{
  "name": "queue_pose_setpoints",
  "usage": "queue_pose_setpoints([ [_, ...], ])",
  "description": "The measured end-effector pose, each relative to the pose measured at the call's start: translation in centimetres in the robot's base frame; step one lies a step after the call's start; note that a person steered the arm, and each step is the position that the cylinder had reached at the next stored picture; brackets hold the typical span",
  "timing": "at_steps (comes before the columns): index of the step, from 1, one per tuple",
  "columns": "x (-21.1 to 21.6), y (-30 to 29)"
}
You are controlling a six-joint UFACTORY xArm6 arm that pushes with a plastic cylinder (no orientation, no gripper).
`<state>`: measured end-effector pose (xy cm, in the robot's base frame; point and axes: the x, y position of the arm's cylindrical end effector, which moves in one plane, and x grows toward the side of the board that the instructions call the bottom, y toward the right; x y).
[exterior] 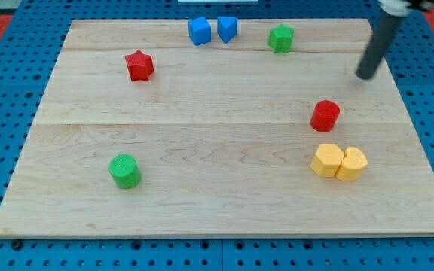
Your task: Place the green star to the top left of green circle
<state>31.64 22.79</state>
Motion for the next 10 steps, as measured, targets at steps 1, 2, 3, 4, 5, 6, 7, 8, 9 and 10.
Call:
queue_pose_setpoints([
  [1, -6.8, -0.8],
  [2, -8.0, -6.4],
  [3, -7.5, -11.2],
  [4, -4.4, -17.8],
  [5, 1.1, -23.3],
  [6, -1.1, -22.4],
  [7, -1.0, -26.2],
  [8, 3.5, -32.5],
  [9, 6.2, -35.0],
  [10, 6.2, -35.0],
])
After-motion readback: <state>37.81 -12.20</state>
